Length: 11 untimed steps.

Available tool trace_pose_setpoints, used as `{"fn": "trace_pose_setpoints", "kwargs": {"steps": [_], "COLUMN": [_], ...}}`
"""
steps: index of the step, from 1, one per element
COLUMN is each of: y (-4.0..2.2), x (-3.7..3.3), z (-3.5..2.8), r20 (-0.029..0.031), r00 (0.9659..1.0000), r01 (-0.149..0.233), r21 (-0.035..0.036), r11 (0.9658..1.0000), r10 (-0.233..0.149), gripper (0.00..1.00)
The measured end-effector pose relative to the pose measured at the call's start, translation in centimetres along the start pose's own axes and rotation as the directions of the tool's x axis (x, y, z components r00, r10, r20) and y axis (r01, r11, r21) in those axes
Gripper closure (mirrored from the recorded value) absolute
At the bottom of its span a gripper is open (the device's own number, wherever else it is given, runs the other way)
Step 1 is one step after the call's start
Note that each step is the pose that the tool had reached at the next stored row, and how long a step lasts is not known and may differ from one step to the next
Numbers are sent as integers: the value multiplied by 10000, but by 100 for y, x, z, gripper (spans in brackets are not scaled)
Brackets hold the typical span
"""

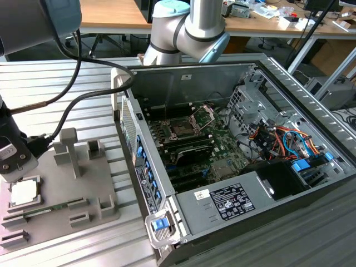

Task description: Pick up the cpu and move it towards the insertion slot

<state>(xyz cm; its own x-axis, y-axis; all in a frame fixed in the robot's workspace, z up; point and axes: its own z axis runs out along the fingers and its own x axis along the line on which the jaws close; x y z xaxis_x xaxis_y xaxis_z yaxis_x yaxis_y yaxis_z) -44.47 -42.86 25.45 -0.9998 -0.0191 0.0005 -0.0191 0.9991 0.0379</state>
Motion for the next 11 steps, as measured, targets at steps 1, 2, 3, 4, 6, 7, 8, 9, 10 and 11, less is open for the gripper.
{"fn": "trace_pose_setpoints", "kwargs": {"steps": [1, 2, 3, 4, 6, 7, 8, 9, 10, 11], "y": [-2, -4, -7, -8, -12, -14, -16, -17, -19, -23], "x": [0, 0, 0, 0, 0, 0, 0, 0, 0, 0], "z": [3, 4, 8, 10, 15, 17, 19, 21, 22, 27], "r20": [0, 0, 0, 0, 1, 0, 1, 1, 1, 1], "r00": [10000, 10000, 10000, 10000, 10000, 10000, 10000, 10000, 10000, 10000], "r01": [0, -1, 0, 0, -1, 0, 0, -1, -1, -1], "r21": [0, 1, 0, 0, 0, 0, 0, -1, 0, 0], "r11": [10000, 10000, 10000, 10000, 10000, 10000, 10000, 10000, 10000, 10000], "r10": [0, 1, 0, 0, 1, 0, 0, 1, 1, 1], "gripper": [89, 89, 89, 89, 89, 89, 89, 89, 89, 89]}}
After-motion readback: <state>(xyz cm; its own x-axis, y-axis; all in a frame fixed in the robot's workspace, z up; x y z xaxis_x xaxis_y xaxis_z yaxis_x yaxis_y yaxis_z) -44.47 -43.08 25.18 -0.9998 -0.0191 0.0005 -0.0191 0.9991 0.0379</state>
